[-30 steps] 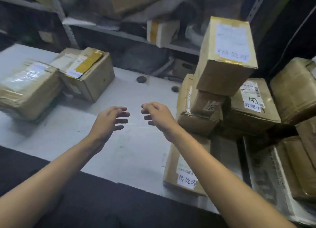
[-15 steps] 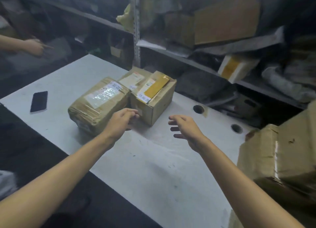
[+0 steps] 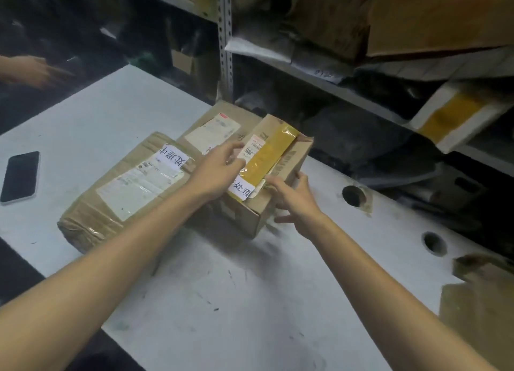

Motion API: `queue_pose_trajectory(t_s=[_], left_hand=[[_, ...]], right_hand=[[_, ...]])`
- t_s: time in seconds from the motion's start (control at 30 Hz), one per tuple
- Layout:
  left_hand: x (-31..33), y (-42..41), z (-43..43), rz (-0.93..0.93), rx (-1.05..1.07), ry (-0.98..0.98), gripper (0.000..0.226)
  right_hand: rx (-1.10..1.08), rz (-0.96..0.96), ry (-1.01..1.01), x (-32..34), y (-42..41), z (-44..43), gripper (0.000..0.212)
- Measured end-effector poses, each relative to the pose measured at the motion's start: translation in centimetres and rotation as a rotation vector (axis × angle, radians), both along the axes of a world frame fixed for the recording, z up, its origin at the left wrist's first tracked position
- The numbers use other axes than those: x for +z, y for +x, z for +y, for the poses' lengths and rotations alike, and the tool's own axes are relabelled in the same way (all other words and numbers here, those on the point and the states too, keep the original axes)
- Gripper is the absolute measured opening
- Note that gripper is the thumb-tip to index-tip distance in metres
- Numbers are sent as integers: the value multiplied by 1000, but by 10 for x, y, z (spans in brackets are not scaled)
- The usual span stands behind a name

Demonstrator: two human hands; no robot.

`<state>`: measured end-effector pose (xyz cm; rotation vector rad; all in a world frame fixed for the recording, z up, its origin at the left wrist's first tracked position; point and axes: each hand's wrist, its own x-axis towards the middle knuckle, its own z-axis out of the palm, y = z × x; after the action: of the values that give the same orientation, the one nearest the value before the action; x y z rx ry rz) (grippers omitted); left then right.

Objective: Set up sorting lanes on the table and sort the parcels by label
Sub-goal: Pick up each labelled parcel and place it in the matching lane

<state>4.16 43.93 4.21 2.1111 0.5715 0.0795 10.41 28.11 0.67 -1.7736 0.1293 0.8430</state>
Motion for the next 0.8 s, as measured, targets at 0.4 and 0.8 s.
queue_pose_trajectory(t_s=[0.4, 0.8], left_hand=[[-16, 37, 10, 193, -103, 212, 53], [24, 6, -35, -119, -32, -127, 40]], right_hand=[[-49, -45, 100, -32, 10, 7, 65], [-60, -232, 74, 18, -3, -58, 68]])
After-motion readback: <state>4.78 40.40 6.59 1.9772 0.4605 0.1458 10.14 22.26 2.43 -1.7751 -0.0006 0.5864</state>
